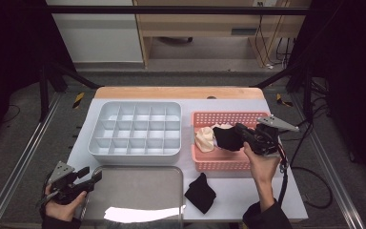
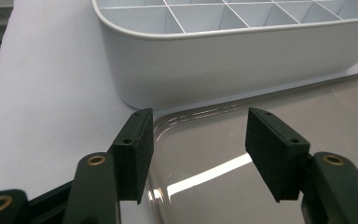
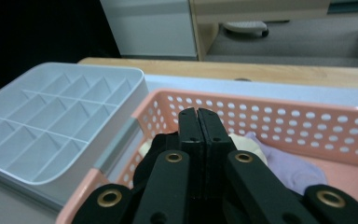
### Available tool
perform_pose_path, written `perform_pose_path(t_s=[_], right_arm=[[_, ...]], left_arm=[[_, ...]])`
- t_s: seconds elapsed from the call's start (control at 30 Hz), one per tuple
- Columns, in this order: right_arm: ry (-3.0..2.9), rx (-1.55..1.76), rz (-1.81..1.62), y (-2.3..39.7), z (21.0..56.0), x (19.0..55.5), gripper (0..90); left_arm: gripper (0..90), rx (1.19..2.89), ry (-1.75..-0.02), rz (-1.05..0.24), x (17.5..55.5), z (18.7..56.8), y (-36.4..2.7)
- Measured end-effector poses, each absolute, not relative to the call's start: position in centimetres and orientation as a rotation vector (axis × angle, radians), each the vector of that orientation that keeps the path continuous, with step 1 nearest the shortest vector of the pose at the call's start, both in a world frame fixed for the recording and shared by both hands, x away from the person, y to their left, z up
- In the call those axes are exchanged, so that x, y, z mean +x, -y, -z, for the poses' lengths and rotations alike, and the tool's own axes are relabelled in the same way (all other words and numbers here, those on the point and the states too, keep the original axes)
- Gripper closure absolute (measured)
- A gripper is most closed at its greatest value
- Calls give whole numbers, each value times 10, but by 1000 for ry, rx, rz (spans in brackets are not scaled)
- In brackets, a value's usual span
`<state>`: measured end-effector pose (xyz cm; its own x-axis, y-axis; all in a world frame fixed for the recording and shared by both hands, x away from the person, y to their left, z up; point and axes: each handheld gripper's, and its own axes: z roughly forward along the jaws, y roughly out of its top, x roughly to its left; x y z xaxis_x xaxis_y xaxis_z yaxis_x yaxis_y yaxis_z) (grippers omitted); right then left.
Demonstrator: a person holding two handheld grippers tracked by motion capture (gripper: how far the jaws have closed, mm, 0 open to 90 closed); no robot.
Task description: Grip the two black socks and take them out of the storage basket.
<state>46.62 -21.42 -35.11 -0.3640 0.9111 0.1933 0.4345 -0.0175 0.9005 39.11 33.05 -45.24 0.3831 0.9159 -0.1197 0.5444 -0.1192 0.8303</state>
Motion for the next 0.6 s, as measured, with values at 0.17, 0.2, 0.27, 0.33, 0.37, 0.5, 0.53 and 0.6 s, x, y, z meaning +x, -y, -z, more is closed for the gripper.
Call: perform_pose_path(t_s=[0.17, 0.2, 0.27, 0.33, 0.37, 0.5, 0.53, 0.6], right_arm=[[-1769, 1361, -1388, 210, 337, 467, 896], [-1763, 1360, -1396, 210, 335, 468, 896], [-1760, 1348, -1399, 208, 331, 469, 897], [-1759, 1328, -1405, 205, 326, 469, 896], [-1758, 1318, -1409, 204, 324, 468, 896], [-1752, 1290, -1423, 201, 315, 464, 896], [-1753, 1282, -1427, 201, 313, 463, 896], [-1751, 1265, -1431, 201, 309, 459, 896]], left_arm=[[410, 1788, -1277, -547, 391, 452, -331], [410, 1787, -1278, -547, 391, 452, -331], [410, 1786, -1279, -547, 391, 452, -331], [410, 1787, -1278, -547, 391, 452, -331], [410, 1787, -1277, -548, 391, 452, -331], [410, 1787, -1278, -547, 391, 452, -331], [410, 1787, -1277, -548, 391, 452, -331], [410, 1787, -1278, -548, 391, 452, -331]])
